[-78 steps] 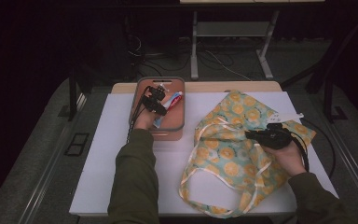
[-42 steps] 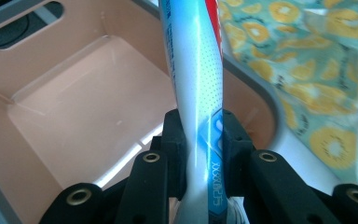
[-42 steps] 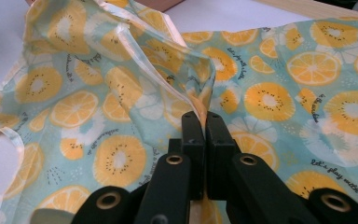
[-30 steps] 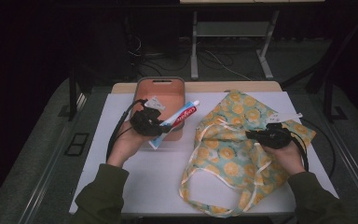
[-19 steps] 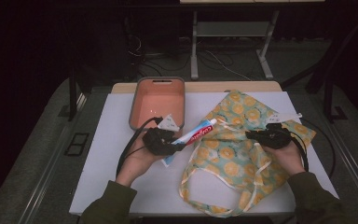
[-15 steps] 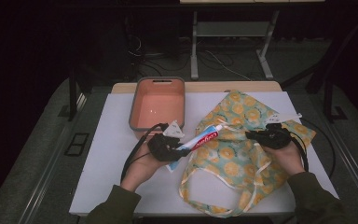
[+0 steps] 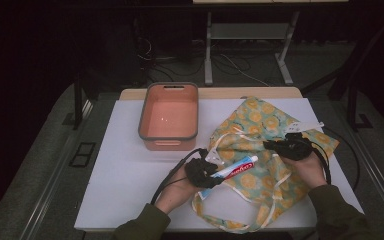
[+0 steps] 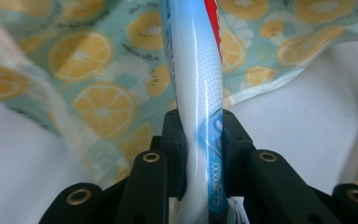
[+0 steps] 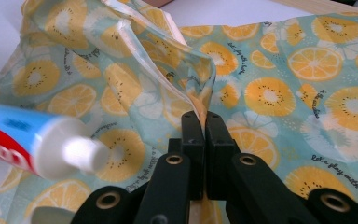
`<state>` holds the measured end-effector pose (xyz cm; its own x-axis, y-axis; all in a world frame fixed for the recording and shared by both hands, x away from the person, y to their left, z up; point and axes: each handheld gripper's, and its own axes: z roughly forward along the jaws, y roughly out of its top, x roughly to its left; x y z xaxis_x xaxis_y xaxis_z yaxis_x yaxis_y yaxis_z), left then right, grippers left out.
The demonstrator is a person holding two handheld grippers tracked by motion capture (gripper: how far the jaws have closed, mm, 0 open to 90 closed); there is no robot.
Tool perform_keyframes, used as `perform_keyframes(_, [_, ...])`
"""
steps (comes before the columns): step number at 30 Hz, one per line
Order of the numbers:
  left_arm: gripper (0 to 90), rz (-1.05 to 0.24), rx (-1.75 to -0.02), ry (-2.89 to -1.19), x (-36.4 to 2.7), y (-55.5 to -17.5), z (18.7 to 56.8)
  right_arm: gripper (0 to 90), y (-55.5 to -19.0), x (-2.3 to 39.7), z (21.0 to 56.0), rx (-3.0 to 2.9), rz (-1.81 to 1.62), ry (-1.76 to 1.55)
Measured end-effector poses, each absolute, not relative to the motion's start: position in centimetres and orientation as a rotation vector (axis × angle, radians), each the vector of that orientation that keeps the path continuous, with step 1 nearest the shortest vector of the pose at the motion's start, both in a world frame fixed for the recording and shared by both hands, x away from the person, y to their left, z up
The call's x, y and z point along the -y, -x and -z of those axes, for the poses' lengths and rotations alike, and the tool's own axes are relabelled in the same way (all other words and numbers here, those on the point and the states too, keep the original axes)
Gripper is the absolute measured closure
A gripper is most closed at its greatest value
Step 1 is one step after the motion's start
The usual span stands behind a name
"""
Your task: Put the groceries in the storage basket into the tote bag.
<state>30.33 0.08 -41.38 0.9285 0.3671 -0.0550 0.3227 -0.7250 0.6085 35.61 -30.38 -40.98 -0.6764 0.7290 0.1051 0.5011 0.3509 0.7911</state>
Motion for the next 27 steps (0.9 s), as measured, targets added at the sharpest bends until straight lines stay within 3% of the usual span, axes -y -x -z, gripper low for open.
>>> perform_keyframes(9, [71.3,-0.062,-0.496,-2.422,0.7,-30.4,42.7,88.2,-35.6,30.4,41.0,-2.349,-1.233,-1.097])
perform_keyframes(12, [49.7,-0.073,-0.514,-2.376,-0.1,-30.5,42.2,88.2,-35.6,30.4,41.0,-2.349,-1.235,-1.098])
perform_keyframes(14, [40.1,-0.105,-0.541,-2.351,-1.0,-30.3,41.9,88.2,-35.5,30.3,41.0,-2.353,-1.232,-1.095])
perform_keyframes(21, [30.3,-0.15,-0.553,-2.31,-4.4,-29.0,41.2,88.2,-35.5,30.3,41.0,-2.354,-1.231,-1.094])
perform_keyframes(27, [23.9,-0.155,-0.527,-2.375,-4.3,-28.1,43.0,88.2,-35.5,30.3,41.0,-2.353,-1.23,-1.093])
